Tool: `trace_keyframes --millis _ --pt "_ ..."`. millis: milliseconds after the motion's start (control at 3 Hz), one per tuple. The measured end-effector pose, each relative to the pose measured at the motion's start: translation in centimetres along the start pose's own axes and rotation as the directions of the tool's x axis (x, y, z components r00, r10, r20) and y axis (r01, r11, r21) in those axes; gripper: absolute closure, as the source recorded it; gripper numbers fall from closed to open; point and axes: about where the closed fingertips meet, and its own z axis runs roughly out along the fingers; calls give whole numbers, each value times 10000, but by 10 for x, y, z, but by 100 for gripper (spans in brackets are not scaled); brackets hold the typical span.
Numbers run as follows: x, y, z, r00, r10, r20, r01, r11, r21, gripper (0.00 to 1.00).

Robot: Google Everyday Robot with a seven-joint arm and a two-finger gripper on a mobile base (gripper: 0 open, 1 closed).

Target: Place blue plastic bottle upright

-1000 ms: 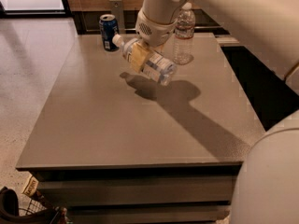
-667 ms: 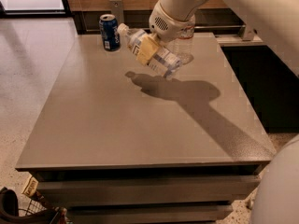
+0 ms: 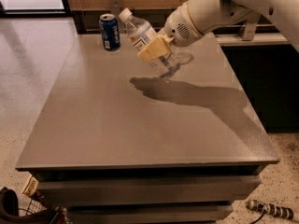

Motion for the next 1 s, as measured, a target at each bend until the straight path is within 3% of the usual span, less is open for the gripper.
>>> trace_keyframes --millis 333,667,1000 --pt "-6 16 -4 9914 -36 1305 73 9996 -281 100" --pt "-24 31 9 9628 830 2571 -592 9934 -986 100" --pt "-37 32 29 9215 1796 3442 -1231 9760 -1796 100"
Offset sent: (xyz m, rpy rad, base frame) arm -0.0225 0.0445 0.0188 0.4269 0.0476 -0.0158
